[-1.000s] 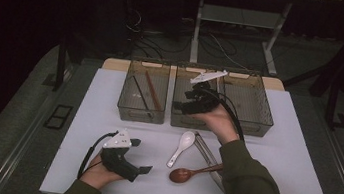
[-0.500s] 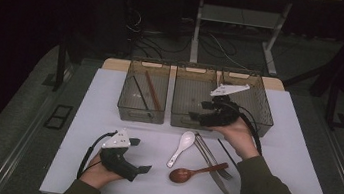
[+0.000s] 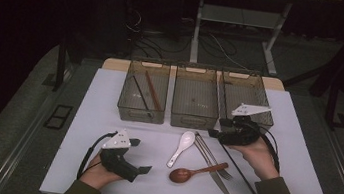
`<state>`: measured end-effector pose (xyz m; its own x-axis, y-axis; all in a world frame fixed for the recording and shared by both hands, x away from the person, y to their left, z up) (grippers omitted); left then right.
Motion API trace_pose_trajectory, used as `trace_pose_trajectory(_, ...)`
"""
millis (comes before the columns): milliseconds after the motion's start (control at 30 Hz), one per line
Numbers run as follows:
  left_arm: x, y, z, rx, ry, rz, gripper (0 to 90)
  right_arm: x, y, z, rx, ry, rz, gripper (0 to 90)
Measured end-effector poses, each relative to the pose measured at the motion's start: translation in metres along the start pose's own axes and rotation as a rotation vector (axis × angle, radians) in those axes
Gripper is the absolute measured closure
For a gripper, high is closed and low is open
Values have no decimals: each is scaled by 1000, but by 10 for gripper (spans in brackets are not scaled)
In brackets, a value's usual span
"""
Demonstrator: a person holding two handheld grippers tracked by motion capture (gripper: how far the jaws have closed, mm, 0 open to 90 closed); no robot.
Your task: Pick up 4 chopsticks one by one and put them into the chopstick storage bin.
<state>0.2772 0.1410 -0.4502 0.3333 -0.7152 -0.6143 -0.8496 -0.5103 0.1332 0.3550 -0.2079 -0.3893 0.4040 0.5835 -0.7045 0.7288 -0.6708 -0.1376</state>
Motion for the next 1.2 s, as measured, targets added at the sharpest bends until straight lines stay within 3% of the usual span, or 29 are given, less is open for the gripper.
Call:
trace_pose_trajectory(467,-3,1,-1,5,4,-2,0,-19,1,39,6,-27,41,409)
trace_pose_trajectory(1200,-3,1,-1,8,-1,-5,0,-51,5,89,34,-77,101,564)
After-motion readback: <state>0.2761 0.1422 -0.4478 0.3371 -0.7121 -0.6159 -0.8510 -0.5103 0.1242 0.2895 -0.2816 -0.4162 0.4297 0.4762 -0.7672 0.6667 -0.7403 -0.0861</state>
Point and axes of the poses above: each handheld gripper's, and its own axes: x roughly forward along the jaws, z roughly out of its underside, y roughly to its right, the point moved 2 cm from there along x, roughly forward along the jaws, and after that the axes turned 7 degrees about -y, right-handed, at the moved point
